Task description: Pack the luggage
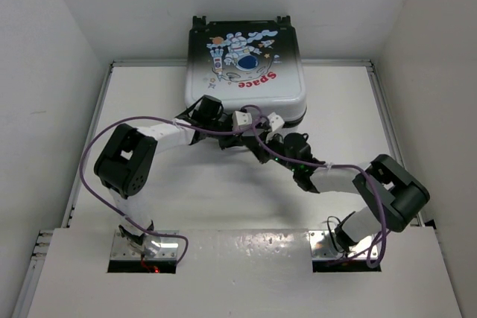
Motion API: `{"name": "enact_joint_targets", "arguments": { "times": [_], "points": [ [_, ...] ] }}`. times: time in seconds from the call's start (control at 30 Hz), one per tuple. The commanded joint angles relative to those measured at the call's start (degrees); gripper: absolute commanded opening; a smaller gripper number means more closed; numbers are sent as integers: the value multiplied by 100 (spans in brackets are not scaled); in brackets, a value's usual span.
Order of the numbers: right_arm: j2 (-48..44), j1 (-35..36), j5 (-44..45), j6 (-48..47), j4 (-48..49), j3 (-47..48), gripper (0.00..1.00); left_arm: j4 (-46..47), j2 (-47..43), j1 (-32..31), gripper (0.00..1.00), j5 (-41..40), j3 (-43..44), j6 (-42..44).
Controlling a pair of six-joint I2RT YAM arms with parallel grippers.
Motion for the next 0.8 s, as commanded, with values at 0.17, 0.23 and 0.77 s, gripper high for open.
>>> {"name": "enact_joint_targets", "arguments": {
  "times": [0.17, 0.23, 0.77],
  "points": [
    [343, 714, -1065, 221, 835, 517, 0, -284, 227, -267, 0, 837, -59, -1184],
    [352, 776, -1083, 73, 941, 535, 0, -284, 227, -205, 1, 837, -111, -1184],
    [-2979, -1524, -1767, -1159, -2793, 85, 38, -4388, -1931, 402, 12, 442, -744, 2965]
  ]
}}
